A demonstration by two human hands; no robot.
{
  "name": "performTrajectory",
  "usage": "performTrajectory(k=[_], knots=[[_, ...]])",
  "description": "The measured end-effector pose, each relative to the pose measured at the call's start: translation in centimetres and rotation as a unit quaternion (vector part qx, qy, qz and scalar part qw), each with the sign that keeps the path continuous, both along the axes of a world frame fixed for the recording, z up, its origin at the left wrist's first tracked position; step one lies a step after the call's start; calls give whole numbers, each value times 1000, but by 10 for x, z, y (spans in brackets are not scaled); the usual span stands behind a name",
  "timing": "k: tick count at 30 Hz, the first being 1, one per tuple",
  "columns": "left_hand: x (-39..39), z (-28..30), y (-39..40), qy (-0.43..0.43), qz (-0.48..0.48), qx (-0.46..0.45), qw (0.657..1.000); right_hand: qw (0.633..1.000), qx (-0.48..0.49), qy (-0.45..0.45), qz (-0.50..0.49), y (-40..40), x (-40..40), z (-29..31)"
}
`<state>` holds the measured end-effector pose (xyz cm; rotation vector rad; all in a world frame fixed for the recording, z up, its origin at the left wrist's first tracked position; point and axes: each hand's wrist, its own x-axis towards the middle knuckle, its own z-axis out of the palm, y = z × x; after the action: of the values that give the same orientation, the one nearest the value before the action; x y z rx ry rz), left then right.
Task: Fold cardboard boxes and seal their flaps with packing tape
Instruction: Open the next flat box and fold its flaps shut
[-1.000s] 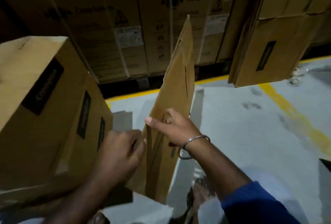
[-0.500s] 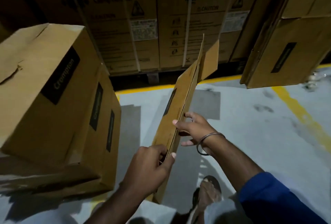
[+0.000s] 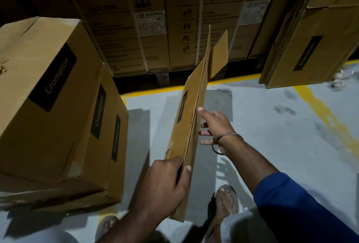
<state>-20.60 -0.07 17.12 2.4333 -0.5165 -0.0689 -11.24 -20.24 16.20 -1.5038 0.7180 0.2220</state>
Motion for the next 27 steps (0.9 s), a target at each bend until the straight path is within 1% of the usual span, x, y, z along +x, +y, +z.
performTrajectory(k=[7, 10, 13, 18, 20, 23, 25, 27], knots=[[-3, 4, 1, -6, -3, 2, 1000, 999, -25, -24, 16, 11, -1, -1], [-4, 4, 2, -5, -3, 7, 1000, 999, -18, -30, 11, 12, 0, -1], [-4, 2, 4, 9, 3, -13, 1000, 1000, -3, -28, 8, 13, 0, -4], [-4, 1, 5, 13, 3, -19, 1000, 999, -22, -25, 7, 12, 0, -4], [-5, 1, 3, 16, 0, -15, 1000, 998, -55, -43, 5, 11, 0, -1], [-7, 0, 0, 31, -6, -15, 999, 987, -136, -83, 4, 9, 2, 5], [-9, 0, -1, 35, -5, -10, 999, 967, -227, -113, 23, 6, 3, 8], [-10, -1, -2, 27, -2, -2, 1000, 943, -306, -124, 51, 3, 4, 8]])
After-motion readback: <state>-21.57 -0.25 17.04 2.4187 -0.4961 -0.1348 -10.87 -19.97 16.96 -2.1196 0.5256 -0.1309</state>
